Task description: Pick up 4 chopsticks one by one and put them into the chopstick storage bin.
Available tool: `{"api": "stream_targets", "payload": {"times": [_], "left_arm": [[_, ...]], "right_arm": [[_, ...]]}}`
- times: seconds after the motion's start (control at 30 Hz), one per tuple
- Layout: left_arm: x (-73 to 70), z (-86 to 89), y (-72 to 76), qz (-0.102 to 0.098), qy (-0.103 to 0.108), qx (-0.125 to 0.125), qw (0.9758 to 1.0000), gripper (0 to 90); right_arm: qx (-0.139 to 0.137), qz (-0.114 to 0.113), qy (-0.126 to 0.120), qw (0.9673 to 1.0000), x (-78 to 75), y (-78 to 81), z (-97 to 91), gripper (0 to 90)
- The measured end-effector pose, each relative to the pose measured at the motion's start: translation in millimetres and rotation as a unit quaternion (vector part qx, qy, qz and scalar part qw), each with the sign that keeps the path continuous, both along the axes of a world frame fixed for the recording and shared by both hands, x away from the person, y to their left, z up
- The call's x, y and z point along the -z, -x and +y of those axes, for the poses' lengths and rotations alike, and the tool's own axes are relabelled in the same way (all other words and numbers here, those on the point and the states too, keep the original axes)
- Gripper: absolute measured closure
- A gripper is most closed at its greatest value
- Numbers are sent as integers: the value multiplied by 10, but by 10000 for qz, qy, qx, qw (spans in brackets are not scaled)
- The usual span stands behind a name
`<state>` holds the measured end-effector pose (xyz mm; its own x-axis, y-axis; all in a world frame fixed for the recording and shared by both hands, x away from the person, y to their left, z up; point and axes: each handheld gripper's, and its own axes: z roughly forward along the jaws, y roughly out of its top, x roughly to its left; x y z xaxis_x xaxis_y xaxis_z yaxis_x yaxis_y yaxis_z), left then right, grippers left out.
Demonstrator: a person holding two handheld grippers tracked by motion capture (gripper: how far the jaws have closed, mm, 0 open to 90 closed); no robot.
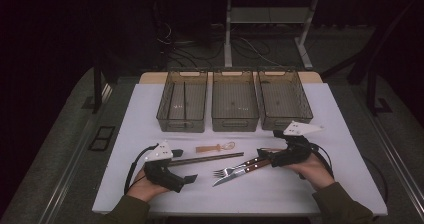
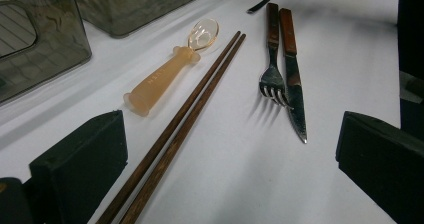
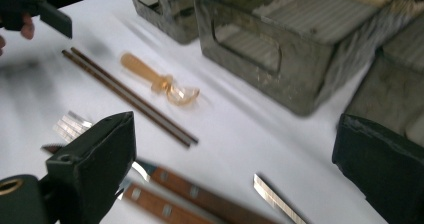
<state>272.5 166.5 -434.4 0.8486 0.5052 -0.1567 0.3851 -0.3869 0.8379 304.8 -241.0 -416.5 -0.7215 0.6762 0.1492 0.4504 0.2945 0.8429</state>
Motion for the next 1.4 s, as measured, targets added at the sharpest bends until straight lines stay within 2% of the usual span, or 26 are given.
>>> {"api": "stream_targets", "payload": {"times": [0.23,0.47,0.63,0.73,0.97,1.17,1.23,1.4], "left_arm": [[0,0,-1,-26,-33,-15,10000,0],[3,-2,-9,-44,-45,-56,10000,0],[-11,19,-20,-84,-136,-87,9998,16],[-25,41,-60,-97,-195,-68,9997,48],[-62,148,-205,-90,-210,-54,9997,191],[-58,237,-305,-91,-301,18,9995,364],[-42,266,-348,-19,-303,-14,9995,415],[-6,311,-398,134,-393,3,9991,605]], "right_arm": [[100,30,132,9999,109,208,-159,40],[141,-149,323,9993,195,382,-283,41],[232,-171,277,9992,226,483,-398,41],[269,-83,238,9993,240,519,-459,41],[177,-38,287,9994,248,536,-457,41],[153,-5,326,9994,252,517,-460,41],[133,20,329,9994,252,514,-462,41],[75,30,368,9993,249,505,-450,41]]}}
